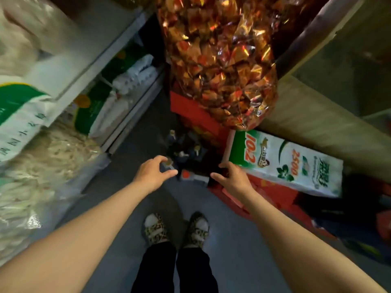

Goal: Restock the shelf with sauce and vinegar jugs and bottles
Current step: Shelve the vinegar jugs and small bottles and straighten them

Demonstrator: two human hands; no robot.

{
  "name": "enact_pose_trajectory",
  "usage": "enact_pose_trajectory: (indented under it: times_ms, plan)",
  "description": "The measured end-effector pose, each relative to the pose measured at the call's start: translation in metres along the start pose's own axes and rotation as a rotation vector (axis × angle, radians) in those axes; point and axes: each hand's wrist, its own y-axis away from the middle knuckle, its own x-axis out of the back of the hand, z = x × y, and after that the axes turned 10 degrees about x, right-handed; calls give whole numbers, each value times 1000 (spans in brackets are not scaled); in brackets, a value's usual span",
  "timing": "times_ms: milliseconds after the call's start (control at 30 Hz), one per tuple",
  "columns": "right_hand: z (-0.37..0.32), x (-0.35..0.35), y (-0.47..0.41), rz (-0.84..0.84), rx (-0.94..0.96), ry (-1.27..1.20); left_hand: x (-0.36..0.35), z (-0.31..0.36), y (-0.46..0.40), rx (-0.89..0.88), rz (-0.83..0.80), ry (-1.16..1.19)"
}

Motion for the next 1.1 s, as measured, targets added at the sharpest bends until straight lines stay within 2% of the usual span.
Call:
enact_pose_trajectory:
  times_ms: [167,367,467,567,833,1100]
  plan:
    - [78,-80,-41,36,-102,-127,-87,-28,-72,36,-84,96]
    - [145,-180,-107,51,-60,-215,-182,-62,-177,60,-170,156]
    - [166,-223,-137,113,-37,-255,-217,-76,-226,43,-265,278]
    - [184,-255,-159,169,-35,-293,-245,-91,-265,-5,-289,287]
    - [225,-296,-172,363,43,-519,-282,-108,-311,-92,-256,295]
    - [231,-298,-179,363,72,-626,-280,-109,-324,-79,-247,269]
